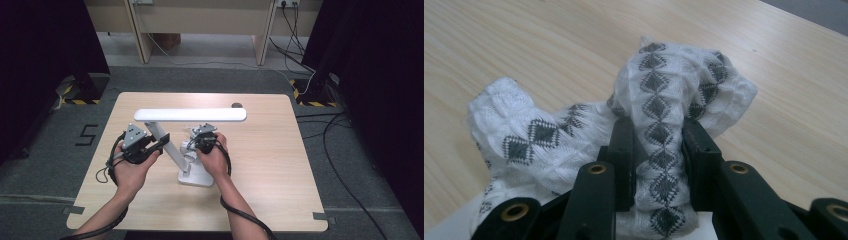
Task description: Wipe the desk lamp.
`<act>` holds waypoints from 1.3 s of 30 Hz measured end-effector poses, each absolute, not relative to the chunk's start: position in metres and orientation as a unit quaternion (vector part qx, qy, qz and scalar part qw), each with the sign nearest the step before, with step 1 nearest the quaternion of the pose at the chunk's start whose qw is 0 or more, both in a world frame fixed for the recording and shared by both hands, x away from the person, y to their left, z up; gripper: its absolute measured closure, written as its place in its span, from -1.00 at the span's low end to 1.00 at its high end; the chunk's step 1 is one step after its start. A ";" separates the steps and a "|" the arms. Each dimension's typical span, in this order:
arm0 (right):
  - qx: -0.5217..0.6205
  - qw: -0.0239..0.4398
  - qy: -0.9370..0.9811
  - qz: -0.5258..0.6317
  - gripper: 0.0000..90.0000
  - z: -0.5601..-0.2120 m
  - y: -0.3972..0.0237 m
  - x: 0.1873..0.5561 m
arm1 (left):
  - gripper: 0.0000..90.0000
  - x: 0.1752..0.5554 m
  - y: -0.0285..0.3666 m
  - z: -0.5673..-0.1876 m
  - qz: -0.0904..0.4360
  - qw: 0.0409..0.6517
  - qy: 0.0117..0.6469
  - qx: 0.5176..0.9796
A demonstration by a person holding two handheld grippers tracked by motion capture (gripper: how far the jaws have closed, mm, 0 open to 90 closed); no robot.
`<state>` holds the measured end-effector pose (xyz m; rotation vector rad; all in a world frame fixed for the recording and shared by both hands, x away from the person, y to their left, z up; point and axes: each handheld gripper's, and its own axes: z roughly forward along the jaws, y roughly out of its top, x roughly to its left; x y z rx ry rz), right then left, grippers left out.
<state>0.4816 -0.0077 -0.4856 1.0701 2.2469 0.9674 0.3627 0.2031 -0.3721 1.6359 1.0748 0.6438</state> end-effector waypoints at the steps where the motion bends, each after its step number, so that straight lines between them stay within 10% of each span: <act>1: 0.391 0.236 0.818 0.350 0.58 -0.486 -0.010 0.482 | 0.50 0.363 0.203 -0.372 0.269 0.514 0.447 0.680; 39: 0.497 0.288 0.755 0.316 0.57 -0.467 -0.149 0.464 | 0.49 0.358 0.202 -0.373 0.275 0.516 0.450 0.675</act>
